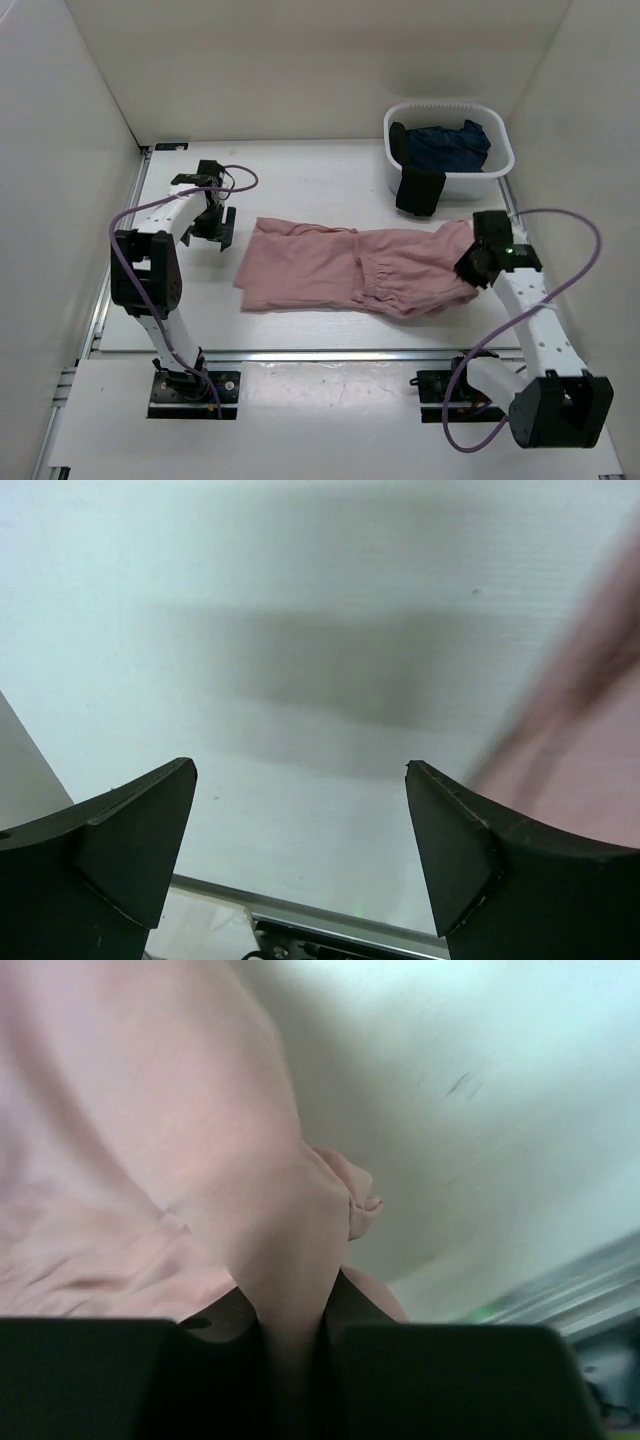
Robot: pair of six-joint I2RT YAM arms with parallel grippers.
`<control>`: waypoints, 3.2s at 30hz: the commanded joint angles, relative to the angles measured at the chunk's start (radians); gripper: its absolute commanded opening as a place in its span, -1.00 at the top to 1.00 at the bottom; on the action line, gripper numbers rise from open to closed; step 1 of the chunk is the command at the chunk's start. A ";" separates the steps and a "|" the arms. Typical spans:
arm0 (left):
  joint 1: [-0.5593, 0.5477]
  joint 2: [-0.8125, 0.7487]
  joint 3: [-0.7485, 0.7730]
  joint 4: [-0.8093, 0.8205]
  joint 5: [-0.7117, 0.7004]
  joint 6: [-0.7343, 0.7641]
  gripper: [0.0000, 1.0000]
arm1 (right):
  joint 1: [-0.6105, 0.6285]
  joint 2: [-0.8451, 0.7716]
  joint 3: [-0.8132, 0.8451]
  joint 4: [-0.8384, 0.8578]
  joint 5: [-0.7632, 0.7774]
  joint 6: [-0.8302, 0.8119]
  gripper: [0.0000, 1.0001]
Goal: Fold and stack the trousers
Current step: Fold the trousers
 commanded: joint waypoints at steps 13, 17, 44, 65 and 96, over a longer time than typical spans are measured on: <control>0.011 -0.042 0.030 -0.010 0.033 -0.006 -0.98 | 0.763 0.703 1.004 -0.556 0.446 -0.097 1.00; 0.020 -0.042 0.021 -0.010 0.033 -0.006 -0.98 | 0.866 0.970 1.265 -0.599 0.441 -0.106 1.00; 0.046 -0.023 0.019 -0.011 0.044 -0.006 -1.00 | 0.722 0.664 0.569 0.166 -0.036 -0.153 0.60; -0.077 -0.050 0.230 -0.064 0.283 -0.006 -1.00 | 0.897 0.780 0.615 0.133 0.025 -0.444 0.65; -0.239 0.506 0.798 0.016 0.593 -0.006 0.72 | 1.099 0.925 0.782 0.162 0.042 -0.537 1.00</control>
